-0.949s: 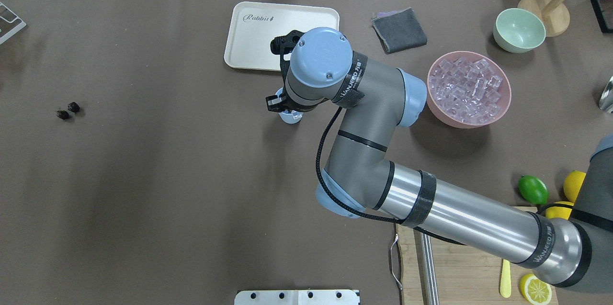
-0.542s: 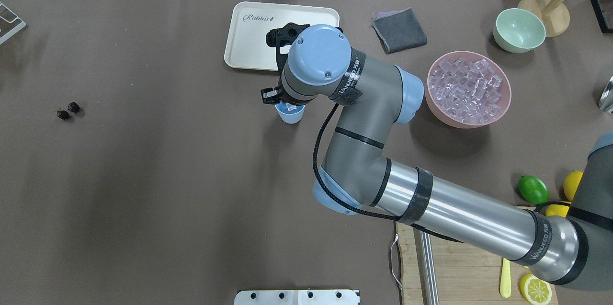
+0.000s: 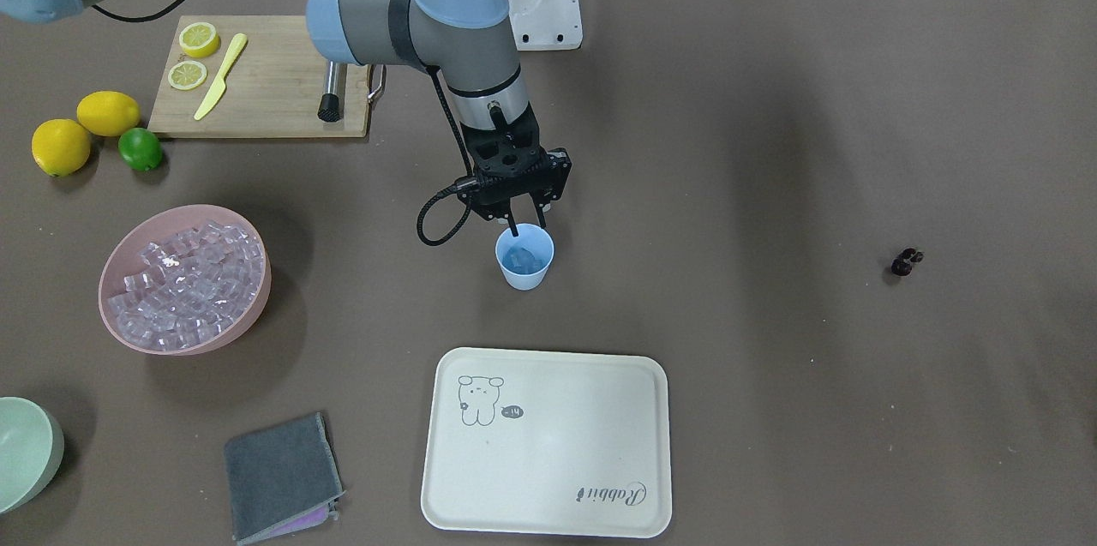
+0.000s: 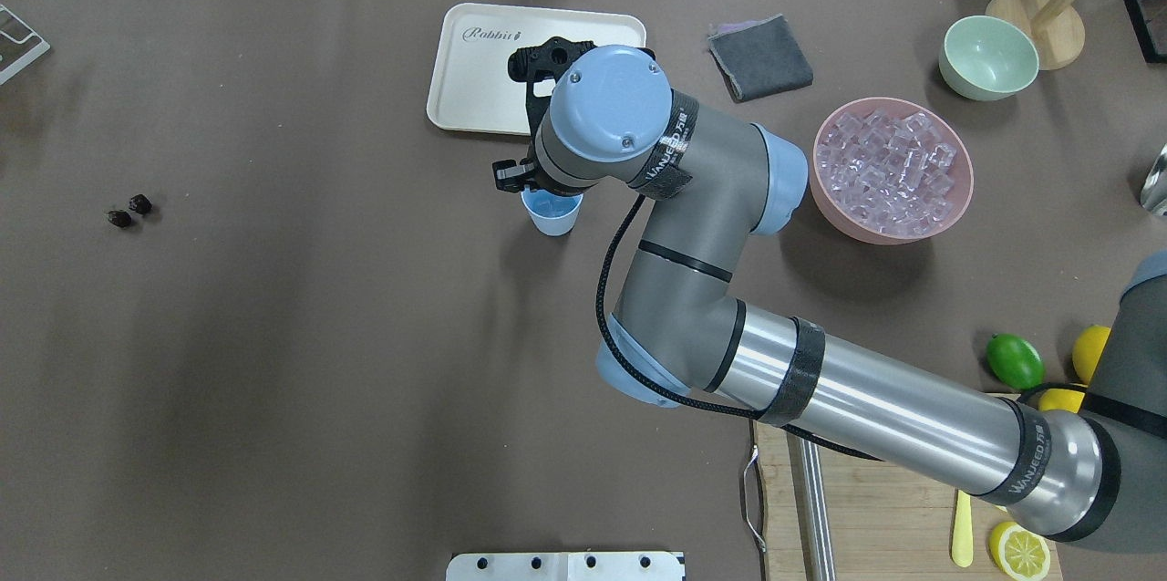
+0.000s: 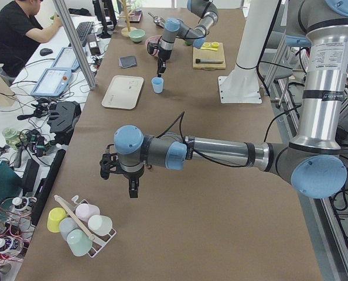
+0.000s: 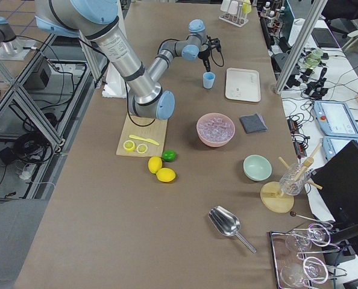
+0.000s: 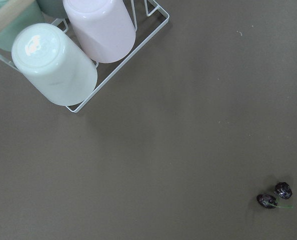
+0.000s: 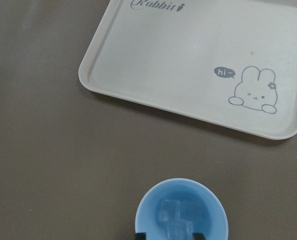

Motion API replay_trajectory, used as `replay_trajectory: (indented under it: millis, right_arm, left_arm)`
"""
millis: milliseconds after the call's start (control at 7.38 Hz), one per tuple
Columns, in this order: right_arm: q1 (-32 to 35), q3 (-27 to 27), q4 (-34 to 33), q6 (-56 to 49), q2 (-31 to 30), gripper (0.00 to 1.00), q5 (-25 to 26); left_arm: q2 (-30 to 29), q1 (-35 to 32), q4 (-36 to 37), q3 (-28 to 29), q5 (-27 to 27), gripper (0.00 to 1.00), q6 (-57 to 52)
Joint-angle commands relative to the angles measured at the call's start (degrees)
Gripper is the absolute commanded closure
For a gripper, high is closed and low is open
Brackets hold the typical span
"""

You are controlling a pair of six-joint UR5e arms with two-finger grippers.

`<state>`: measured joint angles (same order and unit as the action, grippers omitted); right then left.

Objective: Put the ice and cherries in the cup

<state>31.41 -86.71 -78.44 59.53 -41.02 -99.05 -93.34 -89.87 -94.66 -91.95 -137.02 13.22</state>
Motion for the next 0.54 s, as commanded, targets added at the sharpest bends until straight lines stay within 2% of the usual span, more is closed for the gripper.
replay_trajectory:
  millis: [0, 136, 271, 407]
  right_arm:
    - [2.23, -0.73, -0.75, 0.42, -0.38, 0.22, -1.22]
    - [6.69, -1.69, -0.84, -1.33, -2.21, 0.21, -6.89]
    - [14.13, -5.79, -0.76, -7.44, -8.06, 0.21, -16.34]
    - [23.52, -8.53, -0.84, -14.63, -14.99, 0.01, -26.27]
  left_arm:
    - [0.18, 0.13, -0.09, 0.28, 0.00, 0.02, 0.05]
    - [0.00, 0.74, -0.18, 0.89, 0.09, 0.02, 0.75]
    - [0.00, 3.71, -1.74, 0.46, 0.35, 0.02, 3.71]
    - [-0.09, 8.78, -7.15, 0.63, 0.70, 0.02, 7.83]
